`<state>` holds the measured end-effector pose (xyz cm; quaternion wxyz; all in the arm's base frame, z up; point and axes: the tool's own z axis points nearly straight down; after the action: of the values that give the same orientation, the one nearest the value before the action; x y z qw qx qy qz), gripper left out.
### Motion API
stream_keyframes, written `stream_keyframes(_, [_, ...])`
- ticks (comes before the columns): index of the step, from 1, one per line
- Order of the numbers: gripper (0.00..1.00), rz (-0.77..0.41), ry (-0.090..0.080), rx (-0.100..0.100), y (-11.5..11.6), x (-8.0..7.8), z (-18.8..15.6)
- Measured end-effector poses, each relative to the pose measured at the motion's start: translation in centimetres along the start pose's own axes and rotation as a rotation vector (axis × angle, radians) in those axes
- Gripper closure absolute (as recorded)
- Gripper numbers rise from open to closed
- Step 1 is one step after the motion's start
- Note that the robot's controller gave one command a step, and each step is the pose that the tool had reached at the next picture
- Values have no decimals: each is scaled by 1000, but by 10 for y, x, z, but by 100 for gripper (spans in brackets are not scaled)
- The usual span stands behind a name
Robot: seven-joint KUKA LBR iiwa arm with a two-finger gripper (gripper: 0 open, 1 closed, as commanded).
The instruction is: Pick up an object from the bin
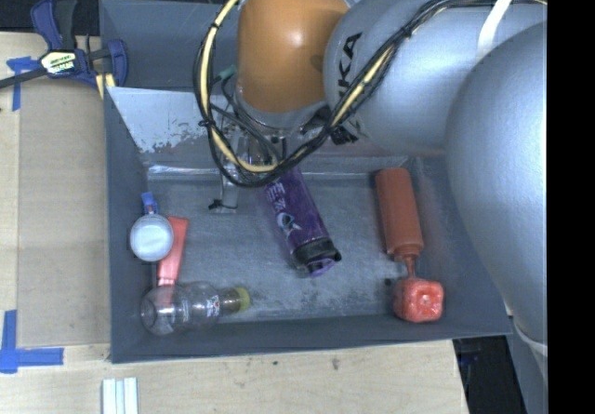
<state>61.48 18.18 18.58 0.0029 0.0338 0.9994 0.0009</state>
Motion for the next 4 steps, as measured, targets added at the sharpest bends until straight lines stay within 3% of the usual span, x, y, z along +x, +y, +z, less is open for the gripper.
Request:
stream_keyframes(1, [0, -20, 5, 1, -56, 13, 12])
stream_keyframes(2, [0, 108, 7, 6, -76, 34, -10])
stream_keyframes(3, [0, 66, -1, 0, -98, 32, 11])
stream_keyframes(4, [0, -86, -1, 1, -146, 58, 62])
